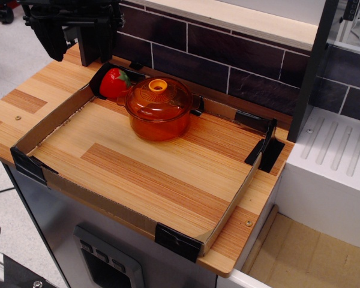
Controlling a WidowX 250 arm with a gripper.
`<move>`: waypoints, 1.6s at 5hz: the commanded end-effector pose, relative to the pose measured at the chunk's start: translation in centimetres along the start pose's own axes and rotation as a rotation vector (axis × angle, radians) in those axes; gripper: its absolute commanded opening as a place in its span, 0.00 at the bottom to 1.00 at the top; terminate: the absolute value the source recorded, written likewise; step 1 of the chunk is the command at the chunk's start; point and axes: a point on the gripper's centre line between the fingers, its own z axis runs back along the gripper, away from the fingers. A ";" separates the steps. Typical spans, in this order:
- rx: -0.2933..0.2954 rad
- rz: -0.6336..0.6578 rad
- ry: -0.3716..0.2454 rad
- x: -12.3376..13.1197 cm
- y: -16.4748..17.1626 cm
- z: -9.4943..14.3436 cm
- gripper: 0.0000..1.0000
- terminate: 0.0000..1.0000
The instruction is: Take lid off pot
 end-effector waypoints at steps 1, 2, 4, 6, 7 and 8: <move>0.000 0.000 0.000 0.0 0.0 0.0 1.00 0.00; -0.029 0.006 0.027 1.4 -1.4 -0.1 1.00 0.00; -0.052 -0.019 0.023 2.1 -5.3 -1.4 1.00 0.00; -0.051 -0.011 0.011 1.8 -7.5 -4.5 1.00 0.00; -0.035 -0.005 -0.003 2.2 -8.0 -5.5 1.00 0.00; -0.032 0.019 -0.003 3.0 -8.4 -5.8 1.00 0.00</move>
